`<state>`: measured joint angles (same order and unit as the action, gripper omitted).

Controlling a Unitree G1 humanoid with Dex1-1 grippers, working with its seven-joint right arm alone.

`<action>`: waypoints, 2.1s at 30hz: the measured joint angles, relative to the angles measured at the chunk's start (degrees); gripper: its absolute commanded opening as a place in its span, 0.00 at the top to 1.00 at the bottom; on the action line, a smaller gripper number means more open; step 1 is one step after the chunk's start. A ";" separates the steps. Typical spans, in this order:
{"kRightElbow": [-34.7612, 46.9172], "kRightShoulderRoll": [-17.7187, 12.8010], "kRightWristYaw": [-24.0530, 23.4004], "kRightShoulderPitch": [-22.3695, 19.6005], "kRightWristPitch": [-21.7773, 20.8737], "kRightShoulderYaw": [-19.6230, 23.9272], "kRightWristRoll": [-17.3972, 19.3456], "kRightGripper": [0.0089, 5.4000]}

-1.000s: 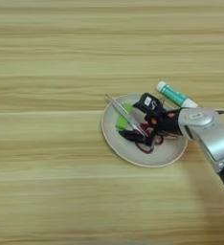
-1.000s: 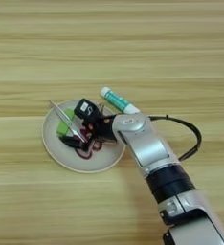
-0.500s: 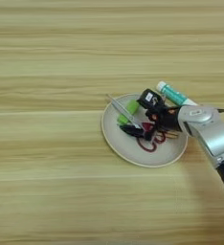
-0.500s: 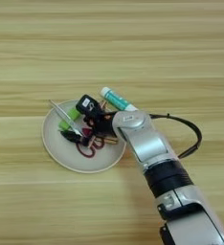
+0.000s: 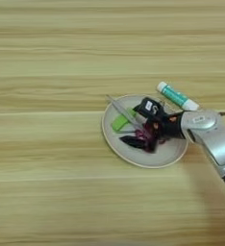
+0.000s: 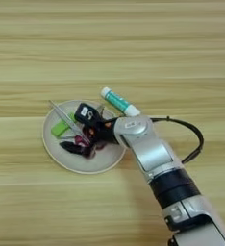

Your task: Move the objects on the table

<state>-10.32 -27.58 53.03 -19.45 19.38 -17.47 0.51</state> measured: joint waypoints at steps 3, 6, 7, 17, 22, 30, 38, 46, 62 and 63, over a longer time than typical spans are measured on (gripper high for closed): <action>1.00 -0.26 0.98 0.75 0.00 -0.13 0.03 0.00; 2.08 -0.67 1.92 1.31 0.00 -0.31 0.14 0.00; 2.56 -0.89 2.40 1.70 -0.01 -0.35 0.17 0.00; 5.85 -1.69 4.60 3.92 0.15 -0.59 0.27 0.00; 6.11 -1.71 5.01 4.16 0.14 -0.59 0.33 0.00; 5.93 -1.47 5.02 4.16 0.10 -0.34 0.54 0.16; 5.70 -0.90 4.95 4.15 0.09 -0.31 0.57 0.28; 5.30 -0.58 4.87 4.07 0.08 -0.12 0.57 0.41; 4.95 -0.40 3.94 3.72 0.08 0.00 0.55 0.66; 4.97 -0.40 3.86 3.70 0.09 0.00 0.55 0.67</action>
<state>-5.35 -27.98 56.89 -15.75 19.47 -17.47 1.06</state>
